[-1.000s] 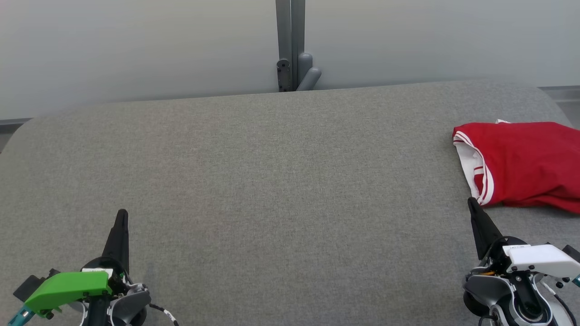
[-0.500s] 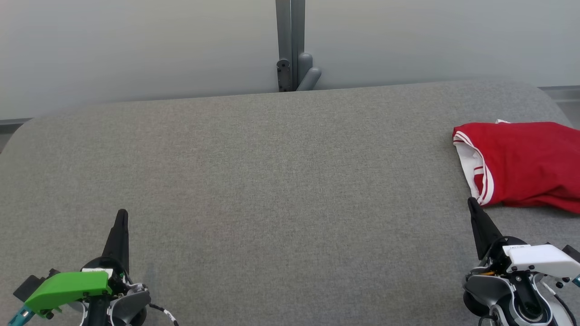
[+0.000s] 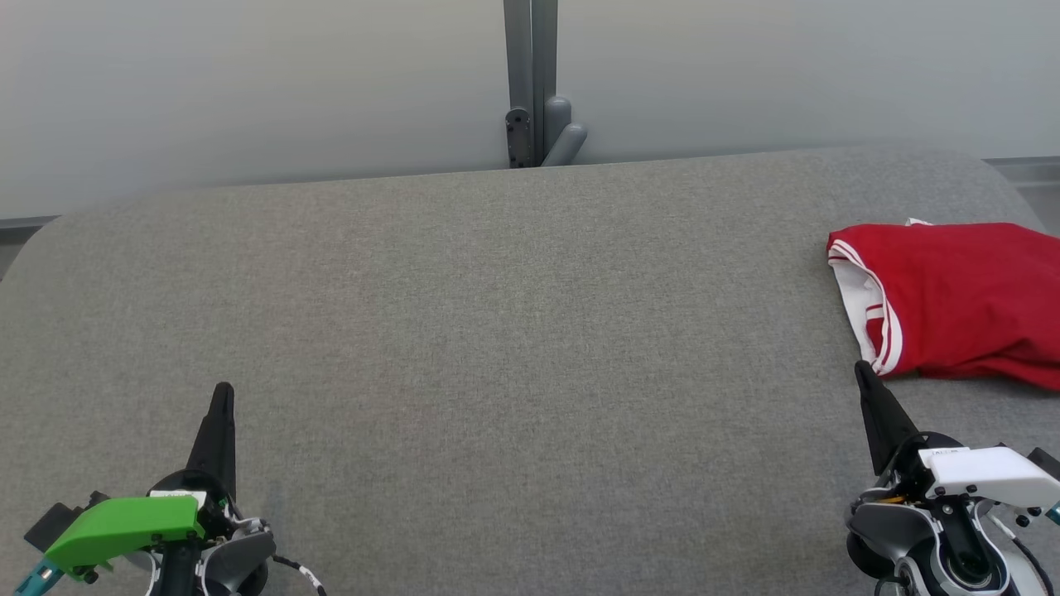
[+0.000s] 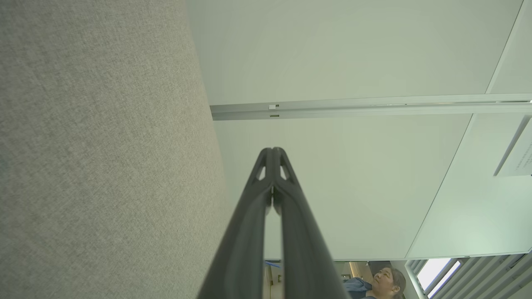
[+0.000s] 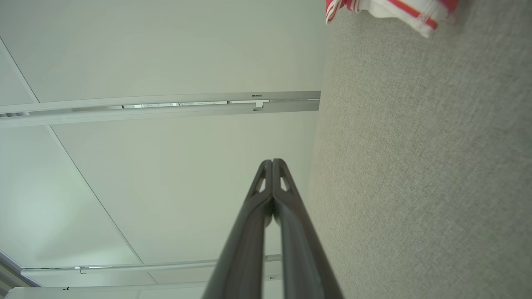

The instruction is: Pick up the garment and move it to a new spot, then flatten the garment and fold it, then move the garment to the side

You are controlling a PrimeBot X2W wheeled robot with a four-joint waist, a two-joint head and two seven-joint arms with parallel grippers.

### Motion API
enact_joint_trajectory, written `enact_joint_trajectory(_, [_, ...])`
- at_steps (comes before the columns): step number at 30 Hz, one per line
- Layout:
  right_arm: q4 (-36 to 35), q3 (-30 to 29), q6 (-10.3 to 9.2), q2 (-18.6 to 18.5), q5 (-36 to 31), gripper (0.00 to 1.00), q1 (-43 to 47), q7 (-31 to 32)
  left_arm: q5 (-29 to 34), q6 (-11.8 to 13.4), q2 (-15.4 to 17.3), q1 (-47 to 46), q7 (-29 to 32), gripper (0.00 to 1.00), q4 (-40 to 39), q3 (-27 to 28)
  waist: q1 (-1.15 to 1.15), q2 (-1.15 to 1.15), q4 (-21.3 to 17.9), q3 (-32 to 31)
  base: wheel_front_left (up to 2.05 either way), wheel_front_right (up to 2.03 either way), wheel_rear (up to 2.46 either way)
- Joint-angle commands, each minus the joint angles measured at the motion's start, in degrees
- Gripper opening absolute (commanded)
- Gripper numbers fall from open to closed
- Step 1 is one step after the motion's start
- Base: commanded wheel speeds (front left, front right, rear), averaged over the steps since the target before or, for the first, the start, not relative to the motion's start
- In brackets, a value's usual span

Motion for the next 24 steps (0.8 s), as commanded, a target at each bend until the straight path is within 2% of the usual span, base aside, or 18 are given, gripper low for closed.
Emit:
enact_joint_trajectory(1, [-0.22, 0.04, 0.02, -0.27, 0.40, 0.00, -0.56, 0.11, -0.09, -0.27, 0.34, -0.86, 0.24, 0.00, -0.03, 0.24, 0.00, 0.18, 0.00, 0.00, 0.00, 0.00, 0.00])
enact_joint_trajectory(24, [-0.22, 0.04, 0.02, -0.27, 0.40, 0.00, -0.56, 0.11, -0.09, -0.27, 0.34, -0.87, 0.24, 0.00, -0.03, 0.24, 0.00, 0.18, 0.00, 0.00, 0.00, 0.00, 0.00])
